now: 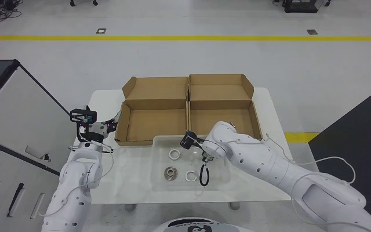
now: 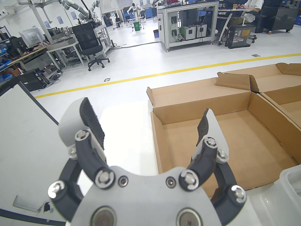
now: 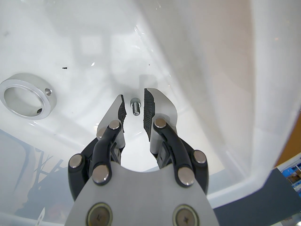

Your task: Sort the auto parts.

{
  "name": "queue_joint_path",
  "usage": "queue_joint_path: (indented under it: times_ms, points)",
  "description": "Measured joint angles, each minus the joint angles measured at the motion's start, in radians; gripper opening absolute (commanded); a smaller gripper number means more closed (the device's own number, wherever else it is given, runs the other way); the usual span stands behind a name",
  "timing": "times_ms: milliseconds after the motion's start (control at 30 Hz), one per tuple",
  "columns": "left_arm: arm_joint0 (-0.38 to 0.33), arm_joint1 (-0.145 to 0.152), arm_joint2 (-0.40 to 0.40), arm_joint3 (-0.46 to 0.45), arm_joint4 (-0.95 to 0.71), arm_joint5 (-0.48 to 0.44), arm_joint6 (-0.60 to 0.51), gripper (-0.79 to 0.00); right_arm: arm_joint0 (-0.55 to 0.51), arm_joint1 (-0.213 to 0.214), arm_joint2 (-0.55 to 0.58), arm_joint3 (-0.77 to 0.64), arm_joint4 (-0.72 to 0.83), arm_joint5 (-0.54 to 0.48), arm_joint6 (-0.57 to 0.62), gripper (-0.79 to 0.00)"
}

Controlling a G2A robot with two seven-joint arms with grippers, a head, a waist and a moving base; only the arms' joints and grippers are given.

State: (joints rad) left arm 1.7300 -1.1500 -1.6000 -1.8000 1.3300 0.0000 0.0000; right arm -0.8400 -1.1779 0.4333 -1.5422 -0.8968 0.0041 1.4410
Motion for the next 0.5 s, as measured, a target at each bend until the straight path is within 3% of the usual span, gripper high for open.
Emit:
queue_joint_path:
  times_ms: [67,133,500]
  points:
    - [0.0,0.0,0.0,0.0,0.0,0.0,0.0,0.0,-0.003,0.0,0.005,-0.003,-0.006,-0.001,0.003,-0.659]
    - [0.0,0.0,0.0,0.0,0.0,0.0,0.0,0.0,-0.006,0.0,0.011,-0.005,-0.011,0.0,0.007,-0.782]
    - [0.0,0.0,0.0,0.0,0.0,0.0,0.0,0.0,-0.025,0.003,0.048,-0.023,-0.02,-0.004,0.034,-0.785]
